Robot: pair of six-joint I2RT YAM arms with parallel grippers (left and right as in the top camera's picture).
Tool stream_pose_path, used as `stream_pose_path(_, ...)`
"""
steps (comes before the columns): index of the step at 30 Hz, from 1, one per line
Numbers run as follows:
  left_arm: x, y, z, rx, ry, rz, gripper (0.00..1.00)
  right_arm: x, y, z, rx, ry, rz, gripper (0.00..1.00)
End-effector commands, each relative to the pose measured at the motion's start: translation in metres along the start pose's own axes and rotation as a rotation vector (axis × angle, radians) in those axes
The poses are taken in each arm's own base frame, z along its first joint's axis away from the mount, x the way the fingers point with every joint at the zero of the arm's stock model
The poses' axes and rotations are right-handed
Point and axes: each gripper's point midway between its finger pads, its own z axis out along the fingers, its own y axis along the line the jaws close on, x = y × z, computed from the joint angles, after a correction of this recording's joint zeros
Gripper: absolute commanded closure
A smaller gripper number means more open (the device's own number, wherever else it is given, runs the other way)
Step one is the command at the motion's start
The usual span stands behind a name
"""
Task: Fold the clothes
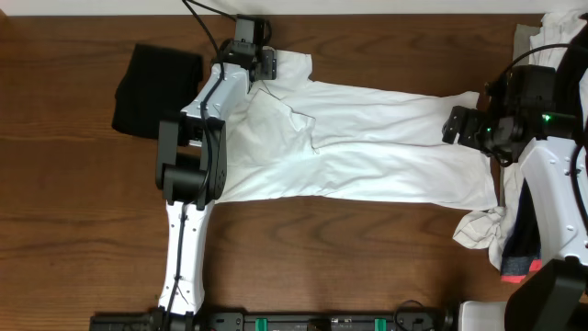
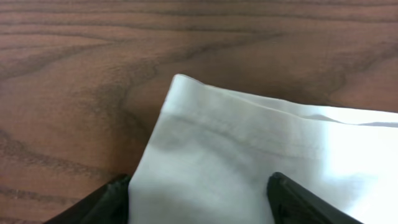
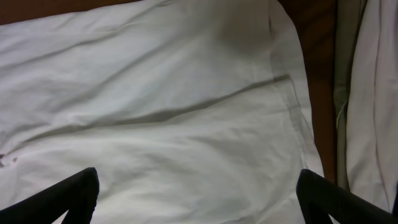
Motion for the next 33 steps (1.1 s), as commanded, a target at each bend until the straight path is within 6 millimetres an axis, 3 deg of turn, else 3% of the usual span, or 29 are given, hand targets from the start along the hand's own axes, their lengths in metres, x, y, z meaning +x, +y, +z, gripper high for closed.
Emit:
stream_pose_path(1, 0.000, 0.007, -0.006, -0.023, 0.002, -0.004, 0.35, -0.005, -0.005, -0.004, 0.023, -0.020, -0.001, 0.01)
stream_pose_path(6, -0.022, 0.006, -0.021, -0.016, -0.055, -0.012, 0.51, -0.006, -0.009, -0.004, 0.046, -0.025, 0.000, 0.02)
stream_pose_path(11, -0.043, 0.006, -0.037, -0.010, -0.109, -0.019, 0.57, -0.008, -0.017, -0.004, 0.090, -0.036, 0.000, 0.07)
stream_pose_path(17, -0.054, 0.006, -0.047, -0.006, -0.138, -0.022, 0.71, -0.020, -0.019, -0.005, 0.102, -0.085, -0.001, 0.27)
stream_pose_path(19, -0.055, 0.006, -0.048, -0.006, -0.142, -0.023, 0.71, -0.023, -0.018, -0.005, 0.100, -0.097, -0.001, 0.25)
stream_pose_path(21, -0.056, 0.005, -0.048, -0.005, -0.146, -0.023, 0.56, -0.024, -0.018, -0.005, 0.099, -0.102, -0.002, 0.21)
stream_pose_path(26, -0.056, 0.007, -0.041, -0.007, -0.159, -0.027, 0.46, -0.024, -0.018, -0.005, 0.099, -0.103, -0.002, 0.18)
stream_pose_path(33, -0.042, 0.020, -0.020, -0.023, -0.135, -0.039, 0.45, -0.023, -0.018, -0.005, 0.099, -0.098, -0.002, 0.16)
